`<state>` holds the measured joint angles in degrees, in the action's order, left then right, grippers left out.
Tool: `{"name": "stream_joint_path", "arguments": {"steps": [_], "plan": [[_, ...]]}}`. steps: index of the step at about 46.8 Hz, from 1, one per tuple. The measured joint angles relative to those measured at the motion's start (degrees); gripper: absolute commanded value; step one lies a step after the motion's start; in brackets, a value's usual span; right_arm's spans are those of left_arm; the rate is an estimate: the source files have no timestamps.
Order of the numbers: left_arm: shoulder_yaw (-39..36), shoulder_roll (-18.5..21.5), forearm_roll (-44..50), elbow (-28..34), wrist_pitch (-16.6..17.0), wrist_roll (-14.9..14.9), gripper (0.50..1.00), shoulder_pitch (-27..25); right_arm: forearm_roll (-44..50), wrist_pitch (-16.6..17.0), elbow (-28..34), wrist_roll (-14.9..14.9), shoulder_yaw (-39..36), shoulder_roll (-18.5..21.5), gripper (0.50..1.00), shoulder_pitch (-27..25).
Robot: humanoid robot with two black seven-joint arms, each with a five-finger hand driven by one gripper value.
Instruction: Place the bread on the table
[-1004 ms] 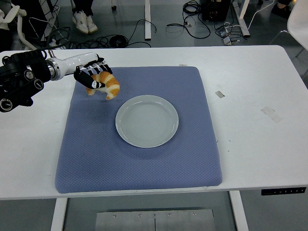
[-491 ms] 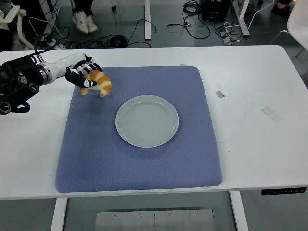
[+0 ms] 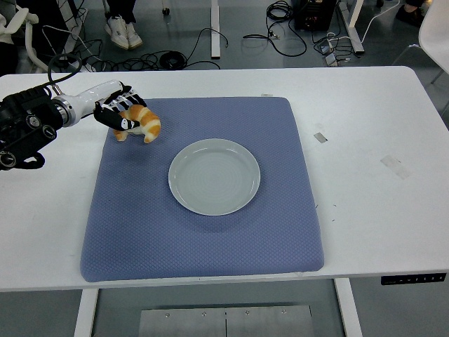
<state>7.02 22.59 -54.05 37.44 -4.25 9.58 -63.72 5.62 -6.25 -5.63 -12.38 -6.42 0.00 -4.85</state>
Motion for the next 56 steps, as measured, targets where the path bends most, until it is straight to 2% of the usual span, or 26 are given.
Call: {"name": "stream_joint_path", "arguments": {"steps": [35, 44, 46, 50, 56], "plan": [[-0.06, -0.24, 0.0, 0.0, 1.66, -0.3, 0.5, 1.68, 0.01, 0.02, 0.0, -0.02, 0.0, 0.0, 1.0, 0.01], [-0.08, -1.39, -0.1, -0.01, 2.67, -0.52, 0.5, 2.07, 0.02, 0.02, 0.0, -0.02, 0.0, 0.0, 1.0, 0.01], [-0.08, -1.45, -0.13, -0.01, 2.93, -0.53, 0.549, 2.14, 0.01, 0.01, 0.0, -0.02, 0.0, 0.0, 1.0, 0.01], [-0.34, -1.49, -0.15, -0.01, 3.5, -0.53, 0.704, 2.49, 0.01, 0.01, 0.0, -0.02, 0.0, 0.0, 1.0, 0.01], [-0.61, -1.5, -0.14, 0.01, 4.65, -0.53, 0.843, 2.49, 0.01, 0.01, 0.0, -0.02, 0.0, 0.0, 1.0, 0.02]]}}
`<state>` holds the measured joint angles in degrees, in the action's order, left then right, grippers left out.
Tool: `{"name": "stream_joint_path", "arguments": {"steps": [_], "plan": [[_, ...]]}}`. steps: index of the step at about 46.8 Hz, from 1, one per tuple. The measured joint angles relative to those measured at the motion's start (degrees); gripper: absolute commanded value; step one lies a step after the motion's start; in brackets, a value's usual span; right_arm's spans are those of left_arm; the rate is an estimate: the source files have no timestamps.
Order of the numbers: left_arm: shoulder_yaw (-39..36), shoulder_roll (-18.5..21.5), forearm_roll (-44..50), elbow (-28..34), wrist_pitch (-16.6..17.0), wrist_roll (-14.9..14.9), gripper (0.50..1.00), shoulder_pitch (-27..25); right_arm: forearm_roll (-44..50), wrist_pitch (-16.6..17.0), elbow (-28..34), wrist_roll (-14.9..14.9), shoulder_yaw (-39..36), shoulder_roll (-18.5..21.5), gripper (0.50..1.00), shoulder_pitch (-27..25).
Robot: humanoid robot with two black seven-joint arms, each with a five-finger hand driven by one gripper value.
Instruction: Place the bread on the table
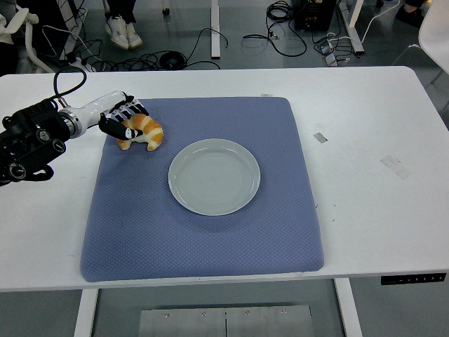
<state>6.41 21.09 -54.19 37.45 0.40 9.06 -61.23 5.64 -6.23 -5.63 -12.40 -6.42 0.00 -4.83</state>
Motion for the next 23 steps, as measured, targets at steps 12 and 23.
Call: {"name": "stream_joint_path", "arguments": {"steps": [12, 23], "plan": [[-0.01, 0.0, 0.2, 0.05, 0.58, 0.05, 0.964, -0.28, 0.0, 0.0, 0.0, 0.0, 0.0, 0.0, 1.0, 0.0], [0.65, 0.27, 2.85, 0.17, 0.75, 0.18, 0.98, -0.29, -0.01, -0.02, 0.0, 0.0, 0.0, 0.0, 1.0, -0.03]]}}
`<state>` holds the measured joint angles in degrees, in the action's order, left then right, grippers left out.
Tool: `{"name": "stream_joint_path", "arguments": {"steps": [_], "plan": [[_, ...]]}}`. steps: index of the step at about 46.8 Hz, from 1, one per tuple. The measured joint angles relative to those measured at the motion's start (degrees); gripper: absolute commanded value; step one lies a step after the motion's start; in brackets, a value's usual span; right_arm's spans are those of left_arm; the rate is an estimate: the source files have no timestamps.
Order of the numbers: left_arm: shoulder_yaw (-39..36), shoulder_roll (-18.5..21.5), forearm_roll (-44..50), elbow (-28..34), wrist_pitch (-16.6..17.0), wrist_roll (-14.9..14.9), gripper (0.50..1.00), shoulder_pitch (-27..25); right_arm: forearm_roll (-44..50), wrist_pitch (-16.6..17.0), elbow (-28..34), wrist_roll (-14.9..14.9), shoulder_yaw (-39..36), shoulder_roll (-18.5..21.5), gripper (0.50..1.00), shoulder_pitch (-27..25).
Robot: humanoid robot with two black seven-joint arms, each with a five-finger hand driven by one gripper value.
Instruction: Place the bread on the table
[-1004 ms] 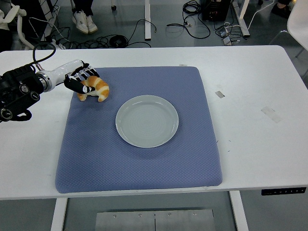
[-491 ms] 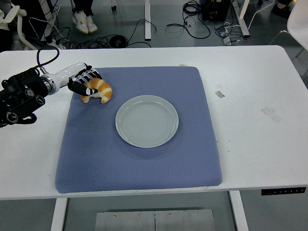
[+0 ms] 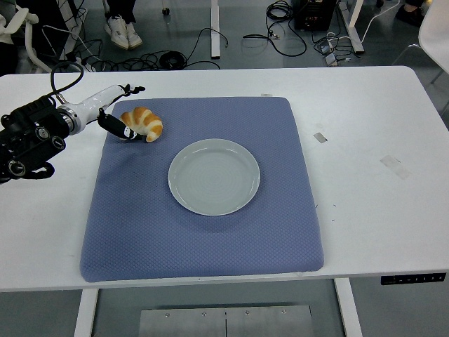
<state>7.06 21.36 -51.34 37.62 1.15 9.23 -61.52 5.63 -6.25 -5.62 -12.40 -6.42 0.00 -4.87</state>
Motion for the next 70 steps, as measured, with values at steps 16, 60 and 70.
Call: {"name": "stream_joint_path", "arguments": {"steps": [16, 60, 70], "plan": [[13.89, 0.46, 8.47, 0.8, -0.05, 0.06, 0.981, 0.94, -0.02, 0.0, 0.0, 0.02, 0.0, 0.0, 1.0, 0.0], [25.91, -0.1, 25.44, 4.54, -5.12, 10.2, 0.983, 6.21, 0.0, 0.02, 0.0, 0.01, 0.0, 0.0, 1.0, 0.03], [26.08, 0.16, 36.3, 2.54, -10.51, 9.61, 0.983, 5.5, -0.01, 0.02, 0.0, 0.0, 0.0, 0.0, 1.0, 0.03]]}}
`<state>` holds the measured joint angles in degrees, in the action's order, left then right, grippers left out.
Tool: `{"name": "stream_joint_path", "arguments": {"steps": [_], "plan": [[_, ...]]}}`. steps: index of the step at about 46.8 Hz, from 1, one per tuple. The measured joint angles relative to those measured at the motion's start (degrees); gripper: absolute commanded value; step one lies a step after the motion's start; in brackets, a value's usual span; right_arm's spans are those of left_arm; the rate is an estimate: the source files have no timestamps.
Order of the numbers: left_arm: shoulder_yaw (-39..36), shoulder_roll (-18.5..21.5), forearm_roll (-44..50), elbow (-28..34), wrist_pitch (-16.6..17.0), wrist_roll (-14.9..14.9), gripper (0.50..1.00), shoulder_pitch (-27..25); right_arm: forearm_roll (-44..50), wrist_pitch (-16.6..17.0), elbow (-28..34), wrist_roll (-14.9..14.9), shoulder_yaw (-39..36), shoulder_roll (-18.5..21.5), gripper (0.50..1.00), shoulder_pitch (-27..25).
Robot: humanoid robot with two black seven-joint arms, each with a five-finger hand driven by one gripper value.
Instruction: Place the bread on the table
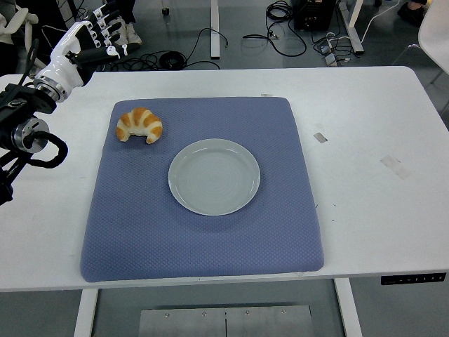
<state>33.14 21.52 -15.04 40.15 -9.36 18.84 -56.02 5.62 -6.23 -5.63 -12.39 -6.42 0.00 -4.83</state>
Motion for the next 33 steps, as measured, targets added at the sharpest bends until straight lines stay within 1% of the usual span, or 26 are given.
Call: {"name": "stream_joint_path", "arguments": {"steps": [7, 11, 18, 27, 33], "plan": [[0.91, 0.21, 3.3, -1.0, -3.61, 0.06, 0.983, -0.15, 0.0, 0.0, 0.0, 0.01, 0.0, 0.0, 1.0, -0.03], [2.87, 0.52, 4.3, -1.41, -3.75, 0.14, 0.981, 0.27, 0.0, 0.0, 0.0, 0.0, 0.0, 0.0, 1.0, -0.02], [5.03, 0.5, 7.4, -4.7, -4.31, 0.02, 0.983, 0.63, 0.0, 0.0, 0.0, -0.02, 0.0, 0.0, 1.0, 0.0], [6.04, 0.15, 9.86, -9.31, -7.52, 0.01, 0.983, 0.64, 0.0, 0.0, 0.0, -0.01, 0.0, 0.0, 1.0, -0.03], [6.42, 0.0, 10.87, -10.25, -8.22, 0.01, 0.983, 0.51, 0.0, 0.0, 0.0, -0.01, 0.0, 0.0, 1.0, -0.02]]}}
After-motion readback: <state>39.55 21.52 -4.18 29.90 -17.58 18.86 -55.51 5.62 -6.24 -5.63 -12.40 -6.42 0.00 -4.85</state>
